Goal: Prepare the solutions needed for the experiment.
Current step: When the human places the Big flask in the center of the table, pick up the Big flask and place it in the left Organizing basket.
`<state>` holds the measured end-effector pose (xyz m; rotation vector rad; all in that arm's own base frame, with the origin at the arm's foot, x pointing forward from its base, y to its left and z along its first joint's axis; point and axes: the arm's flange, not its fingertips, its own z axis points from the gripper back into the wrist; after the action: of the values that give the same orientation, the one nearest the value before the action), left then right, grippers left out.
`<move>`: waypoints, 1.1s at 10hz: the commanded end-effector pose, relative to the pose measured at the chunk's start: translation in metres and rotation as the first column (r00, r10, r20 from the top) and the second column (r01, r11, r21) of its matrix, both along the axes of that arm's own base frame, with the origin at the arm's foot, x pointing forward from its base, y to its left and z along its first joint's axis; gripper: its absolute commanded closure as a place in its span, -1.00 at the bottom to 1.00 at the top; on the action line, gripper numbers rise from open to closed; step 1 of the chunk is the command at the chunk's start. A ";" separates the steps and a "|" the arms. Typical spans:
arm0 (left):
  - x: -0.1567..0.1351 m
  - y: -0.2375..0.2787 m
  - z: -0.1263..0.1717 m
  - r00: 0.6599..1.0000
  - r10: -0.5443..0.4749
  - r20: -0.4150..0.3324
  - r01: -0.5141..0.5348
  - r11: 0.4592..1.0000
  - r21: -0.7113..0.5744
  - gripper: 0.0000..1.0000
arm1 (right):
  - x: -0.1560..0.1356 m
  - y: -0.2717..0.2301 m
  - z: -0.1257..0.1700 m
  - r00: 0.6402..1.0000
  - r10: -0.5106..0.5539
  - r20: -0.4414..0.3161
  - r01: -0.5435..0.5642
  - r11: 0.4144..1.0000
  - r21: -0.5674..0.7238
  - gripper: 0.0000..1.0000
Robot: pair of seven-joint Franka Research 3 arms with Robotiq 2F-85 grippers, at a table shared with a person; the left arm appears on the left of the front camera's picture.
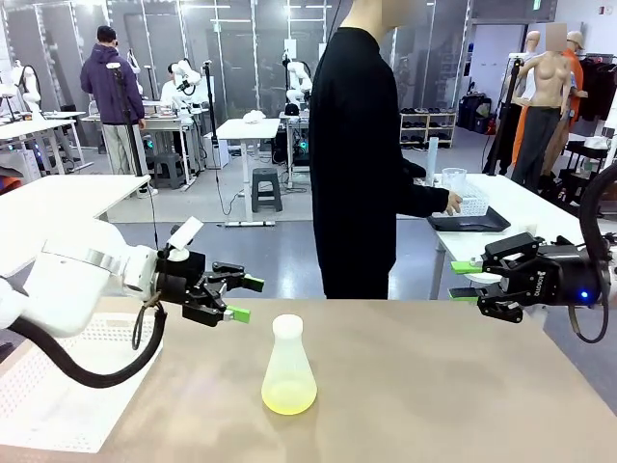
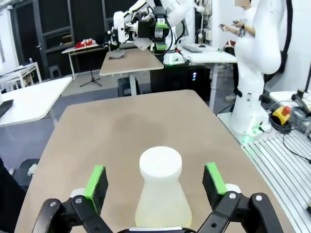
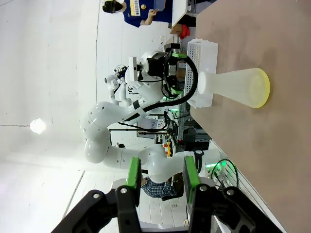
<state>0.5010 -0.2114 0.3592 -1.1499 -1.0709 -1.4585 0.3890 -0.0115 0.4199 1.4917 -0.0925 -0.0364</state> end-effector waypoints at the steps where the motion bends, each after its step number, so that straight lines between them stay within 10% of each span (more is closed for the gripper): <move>1: 0.018 -0.007 -0.009 0.999 -0.050 -0.001 0.050 0.993 -0.103 -1.00 | -0.001 0.000 0.000 1.000 0.002 0.017 -0.002 1.000 0.004 0.08; 11: 0.019 -0.025 -0.059 0.994 -0.106 -0.038 0.102 0.991 -0.090 -1.00 | -0.001 0.000 0.000 1.000 0.002 0.017 -0.002 1.000 0.004 0.08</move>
<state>0.5158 -0.2350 0.3039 -1.3092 -1.0413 -1.4395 0.3890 -0.0116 0.4200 1.4919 -0.0925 -0.0363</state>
